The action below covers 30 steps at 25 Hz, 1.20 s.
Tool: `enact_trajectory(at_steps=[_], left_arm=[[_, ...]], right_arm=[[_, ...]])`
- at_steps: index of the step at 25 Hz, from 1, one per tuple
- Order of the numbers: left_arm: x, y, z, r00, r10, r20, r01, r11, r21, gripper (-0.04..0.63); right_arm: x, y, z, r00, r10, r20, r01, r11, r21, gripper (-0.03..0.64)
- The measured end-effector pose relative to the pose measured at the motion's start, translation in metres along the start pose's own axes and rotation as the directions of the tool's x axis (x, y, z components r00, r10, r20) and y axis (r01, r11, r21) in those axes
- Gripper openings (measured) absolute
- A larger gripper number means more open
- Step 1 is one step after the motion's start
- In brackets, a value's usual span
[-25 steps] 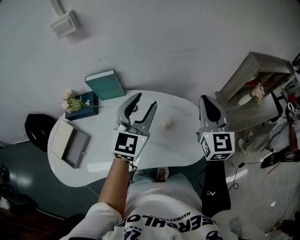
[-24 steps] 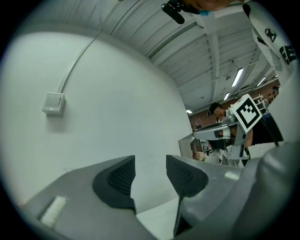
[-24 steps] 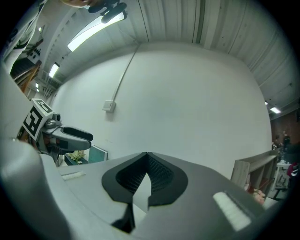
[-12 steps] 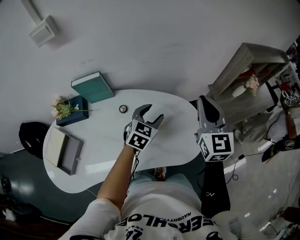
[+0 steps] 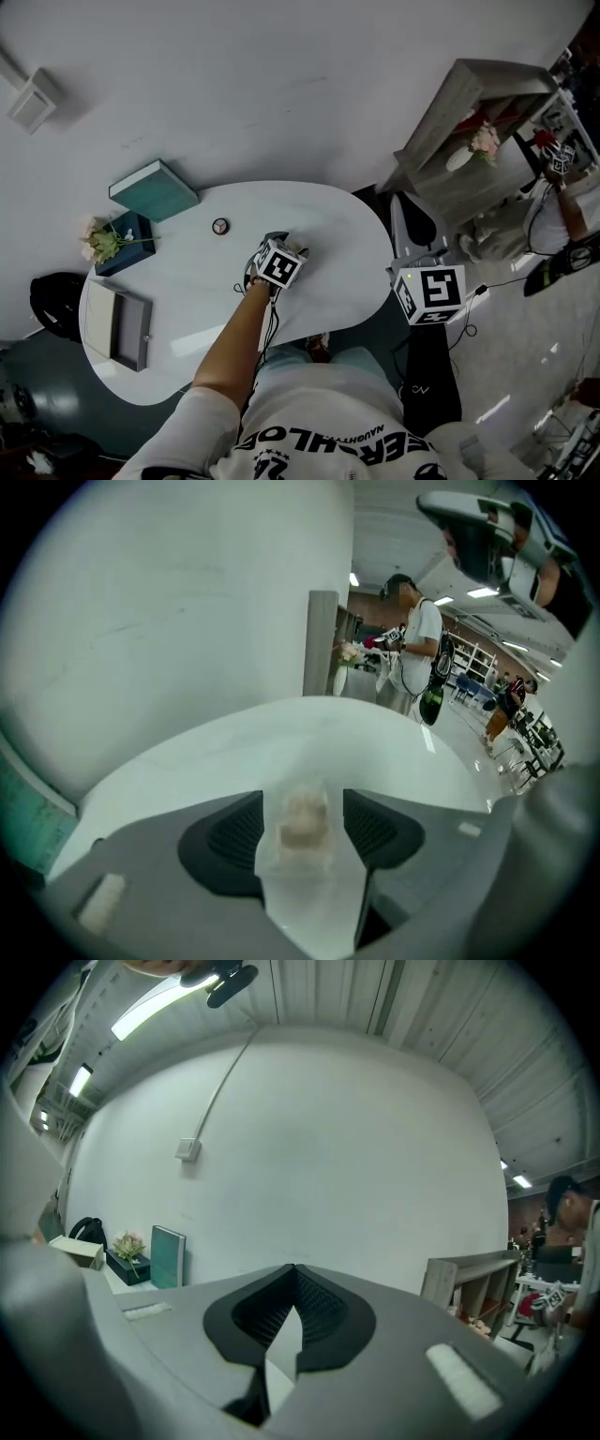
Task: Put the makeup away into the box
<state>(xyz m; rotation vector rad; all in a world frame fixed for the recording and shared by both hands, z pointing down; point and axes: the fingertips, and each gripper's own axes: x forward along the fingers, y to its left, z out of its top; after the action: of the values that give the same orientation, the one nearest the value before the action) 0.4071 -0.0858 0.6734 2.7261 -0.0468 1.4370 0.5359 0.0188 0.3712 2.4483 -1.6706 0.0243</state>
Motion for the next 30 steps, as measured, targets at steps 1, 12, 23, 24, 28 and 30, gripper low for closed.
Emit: enact_trajectory(at_steps=[1, 12, 23, 24, 28, 30], left_arm=[[0.008, 0.0, -0.011, 0.999, -0.009, -0.043, 0.009, 1.0, -0.01, 0.272], [0.0, 0.005, 0.004, 0.999, -0.005, 0.038, 0.007, 0.999, -0.047, 0.155], [-0.16, 0.035, 0.143, 0.826, 0.177, 0.535, -0.153, 0.984, -0.089, 0.156], [-0.175, 0.034, 0.15, 0.804, 0.188, 0.564, -0.167, 0.982, -0.089, 0.156], [-0.23, 0.035, 0.168, 0.725, 0.263, 0.637, -0.233, 0.963, -0.132, 0.156], [-0.264, 0.04, 0.175, 0.642, 0.323, 0.695, -0.286, 0.942, -0.174, 0.158]], right_arm=[[-0.001, -0.002, -0.001, 1.0, -0.005, -0.001, 0.005, 1.0, 0.002, 0.031], [-0.001, -0.002, -0.009, 1.0, -0.013, -0.022, 0.013, 1.0, 0.008, 0.031], [0.001, 0.014, 0.017, 0.999, 0.008, 0.031, -0.008, 1.0, 0.003, 0.031], [0.002, 0.016, 0.019, 0.999, 0.012, 0.035, -0.012, 1.0, 0.001, 0.031], [0.004, 0.024, 0.037, 0.998, 0.029, 0.063, -0.028, 0.999, -0.019, 0.031], [0.005, 0.025, 0.051, 0.996, 0.028, 0.09, -0.026, 0.999, -0.025, 0.031]])
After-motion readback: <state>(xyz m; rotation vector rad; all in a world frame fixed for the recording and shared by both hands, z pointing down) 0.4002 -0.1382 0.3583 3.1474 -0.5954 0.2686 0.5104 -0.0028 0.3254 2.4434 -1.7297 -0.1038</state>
